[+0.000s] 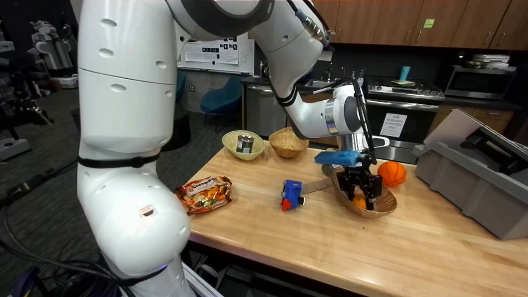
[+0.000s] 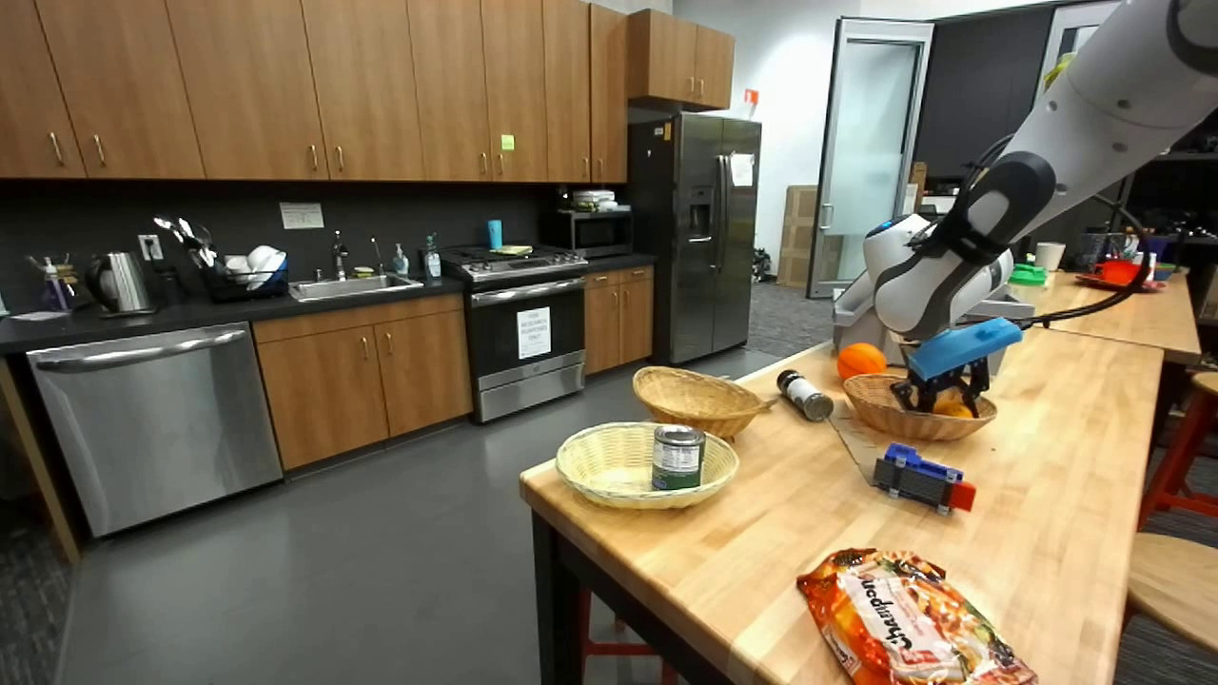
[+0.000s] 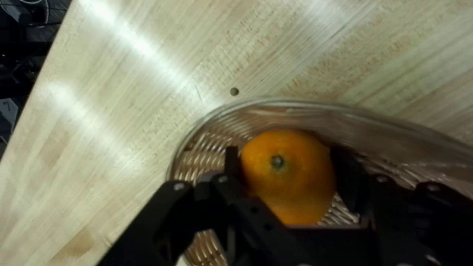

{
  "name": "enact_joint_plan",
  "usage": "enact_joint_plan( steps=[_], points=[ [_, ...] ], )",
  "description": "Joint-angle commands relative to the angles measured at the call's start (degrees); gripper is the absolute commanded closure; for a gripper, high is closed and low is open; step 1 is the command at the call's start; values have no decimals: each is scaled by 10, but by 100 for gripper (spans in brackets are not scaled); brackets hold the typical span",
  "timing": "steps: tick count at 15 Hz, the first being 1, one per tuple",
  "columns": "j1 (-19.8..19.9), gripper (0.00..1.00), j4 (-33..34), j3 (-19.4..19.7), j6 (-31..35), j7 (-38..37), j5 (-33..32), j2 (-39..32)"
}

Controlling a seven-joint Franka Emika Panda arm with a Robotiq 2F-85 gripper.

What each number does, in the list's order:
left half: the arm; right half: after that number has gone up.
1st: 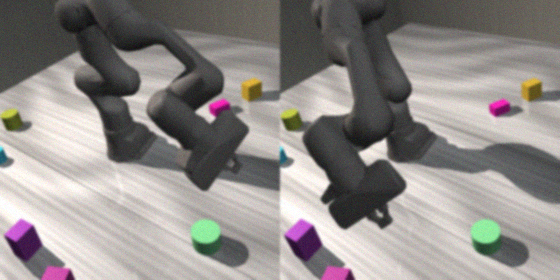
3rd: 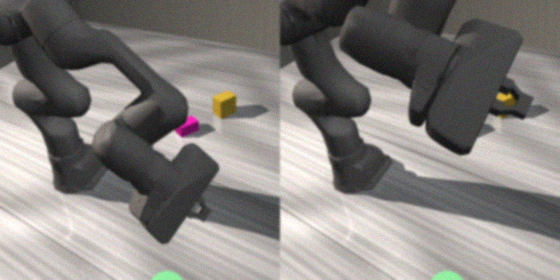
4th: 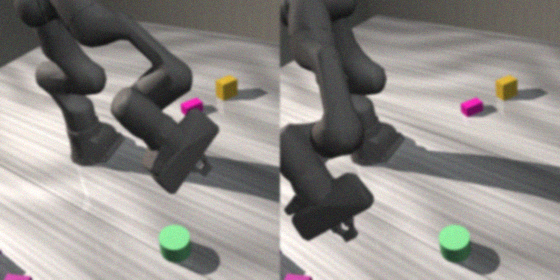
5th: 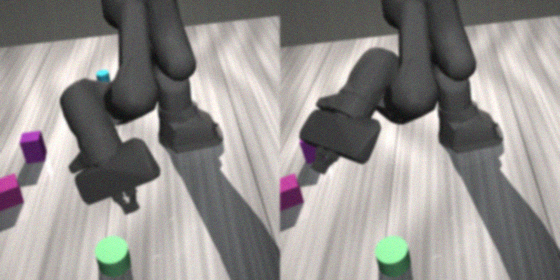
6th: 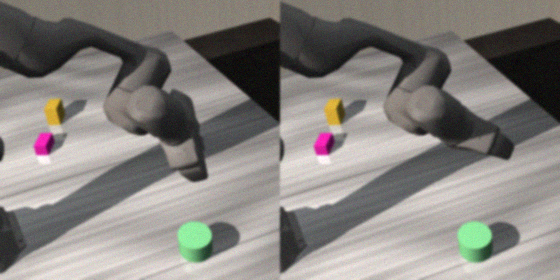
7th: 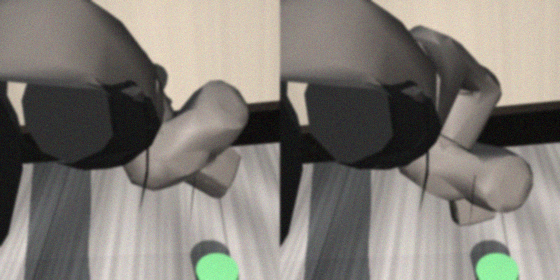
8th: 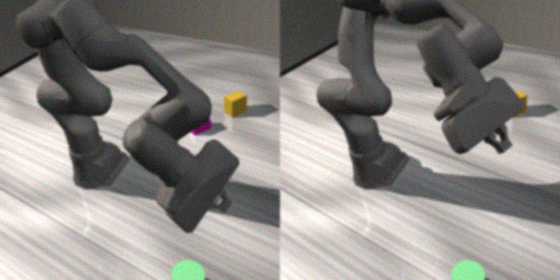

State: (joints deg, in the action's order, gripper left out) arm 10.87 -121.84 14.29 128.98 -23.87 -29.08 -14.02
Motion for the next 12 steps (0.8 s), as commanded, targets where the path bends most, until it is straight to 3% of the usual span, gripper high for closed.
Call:
enact_joint_plan(
  steps=[1,12],
  points=[
    [-9,64,7,11,-8,-11,0,-5],
    [-15,68,-10,12,37,-7,-9,33]
  ],
)
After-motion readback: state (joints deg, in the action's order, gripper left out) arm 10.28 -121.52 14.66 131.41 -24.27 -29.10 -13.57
